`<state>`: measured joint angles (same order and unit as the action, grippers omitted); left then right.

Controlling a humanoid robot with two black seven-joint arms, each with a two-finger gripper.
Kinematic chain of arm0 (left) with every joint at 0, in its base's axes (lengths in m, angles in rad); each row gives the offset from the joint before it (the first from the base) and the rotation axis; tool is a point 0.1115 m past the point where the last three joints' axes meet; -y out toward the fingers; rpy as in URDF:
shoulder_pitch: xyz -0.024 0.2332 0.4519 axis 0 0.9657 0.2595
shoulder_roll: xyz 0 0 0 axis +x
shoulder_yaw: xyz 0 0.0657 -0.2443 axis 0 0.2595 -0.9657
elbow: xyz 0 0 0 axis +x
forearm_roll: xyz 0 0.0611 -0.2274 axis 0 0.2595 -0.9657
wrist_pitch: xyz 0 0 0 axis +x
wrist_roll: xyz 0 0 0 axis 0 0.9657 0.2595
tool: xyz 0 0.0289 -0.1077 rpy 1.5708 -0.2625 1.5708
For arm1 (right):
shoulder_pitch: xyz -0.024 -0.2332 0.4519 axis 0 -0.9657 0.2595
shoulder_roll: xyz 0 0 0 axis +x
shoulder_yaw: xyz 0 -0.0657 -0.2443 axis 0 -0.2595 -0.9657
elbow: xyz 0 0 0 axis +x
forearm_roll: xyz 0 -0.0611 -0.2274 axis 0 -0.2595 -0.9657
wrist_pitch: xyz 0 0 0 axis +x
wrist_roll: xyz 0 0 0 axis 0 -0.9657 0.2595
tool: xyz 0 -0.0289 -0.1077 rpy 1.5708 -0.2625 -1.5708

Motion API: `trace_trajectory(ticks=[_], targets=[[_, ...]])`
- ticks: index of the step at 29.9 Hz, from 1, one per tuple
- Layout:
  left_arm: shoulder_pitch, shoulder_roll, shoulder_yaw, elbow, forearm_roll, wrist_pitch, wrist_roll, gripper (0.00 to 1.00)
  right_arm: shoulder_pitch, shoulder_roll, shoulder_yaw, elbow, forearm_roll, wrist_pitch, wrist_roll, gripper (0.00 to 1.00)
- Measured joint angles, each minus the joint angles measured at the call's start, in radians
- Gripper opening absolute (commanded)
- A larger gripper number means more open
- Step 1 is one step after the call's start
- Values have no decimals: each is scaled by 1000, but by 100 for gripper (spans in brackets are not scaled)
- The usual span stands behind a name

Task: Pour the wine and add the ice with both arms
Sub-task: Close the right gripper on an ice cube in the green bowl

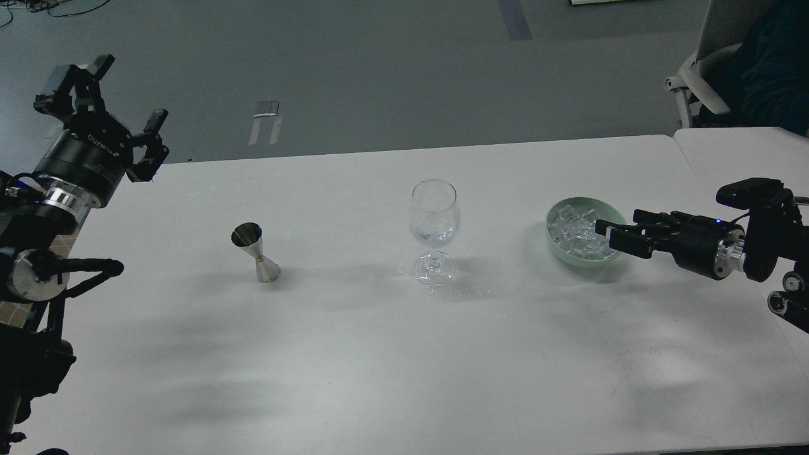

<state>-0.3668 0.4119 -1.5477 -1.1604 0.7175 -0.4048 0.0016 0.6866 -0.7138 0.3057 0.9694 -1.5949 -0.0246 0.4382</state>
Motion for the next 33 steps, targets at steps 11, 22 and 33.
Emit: trace_trajectory(ticks=[11, 22, 33], targets=[[2, -8, 0, -4, 0, 0, 0, 98, 6, 28, -1, -11, 1, -3, -10, 59], [6, -8, 0, -10, 0, -2, 0, 98, 12, 37, -5, -21, 7, 17, -73, 61], [8, -8, 0, -13, 0, -2, 0, 98, 43, 39, -5, -17, 11, 84, -77, 62]])
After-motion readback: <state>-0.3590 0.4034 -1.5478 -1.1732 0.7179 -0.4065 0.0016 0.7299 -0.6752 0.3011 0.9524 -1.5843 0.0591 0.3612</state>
